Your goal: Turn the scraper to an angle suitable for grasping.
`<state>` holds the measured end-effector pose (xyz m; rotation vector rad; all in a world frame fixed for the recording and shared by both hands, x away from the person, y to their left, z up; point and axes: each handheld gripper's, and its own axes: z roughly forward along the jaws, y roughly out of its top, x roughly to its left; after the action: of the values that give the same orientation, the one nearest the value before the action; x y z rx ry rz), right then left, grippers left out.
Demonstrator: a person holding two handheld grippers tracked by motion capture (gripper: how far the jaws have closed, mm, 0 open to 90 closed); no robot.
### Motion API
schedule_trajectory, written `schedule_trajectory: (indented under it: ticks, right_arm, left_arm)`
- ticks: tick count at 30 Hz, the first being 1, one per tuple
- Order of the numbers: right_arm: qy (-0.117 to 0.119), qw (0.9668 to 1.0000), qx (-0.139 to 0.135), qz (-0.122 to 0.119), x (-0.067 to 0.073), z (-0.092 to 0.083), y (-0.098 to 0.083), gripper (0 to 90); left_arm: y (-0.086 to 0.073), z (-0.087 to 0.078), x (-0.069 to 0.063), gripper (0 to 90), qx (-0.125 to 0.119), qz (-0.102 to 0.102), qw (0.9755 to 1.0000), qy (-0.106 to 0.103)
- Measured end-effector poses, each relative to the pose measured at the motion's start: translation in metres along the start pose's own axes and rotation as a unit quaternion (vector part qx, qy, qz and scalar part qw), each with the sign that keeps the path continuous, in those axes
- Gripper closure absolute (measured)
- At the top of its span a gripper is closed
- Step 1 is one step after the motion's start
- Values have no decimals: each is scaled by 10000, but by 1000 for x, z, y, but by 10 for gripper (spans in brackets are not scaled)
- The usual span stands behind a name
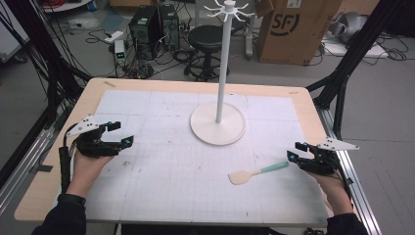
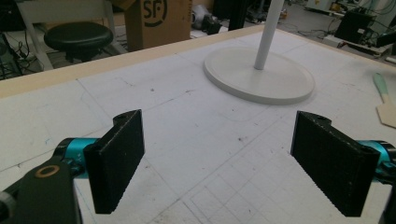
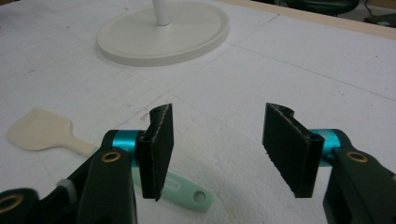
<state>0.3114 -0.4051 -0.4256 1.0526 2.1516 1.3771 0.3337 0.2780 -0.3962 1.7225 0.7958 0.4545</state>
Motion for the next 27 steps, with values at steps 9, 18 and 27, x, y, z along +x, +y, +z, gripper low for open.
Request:
schedule_trajectory:
  ticks: [9, 18, 27]
  right_arm:
    - [209, 9996, 206, -21, -7, -4, -10, 594]
    - [358, 9976, 580, -150, -9, -3, -18, 766]
    - [481, 9965, 640, -257, -10, -2, -17, 794]
  left_arm:
    - [0, 1, -1, 188, 49, 12, 10000, -19]
    - [-1, 2, -1, 193, 88, 23, 9999, -44]
    - [-1, 3, -3, 196, 158, 65, 9998, -47]
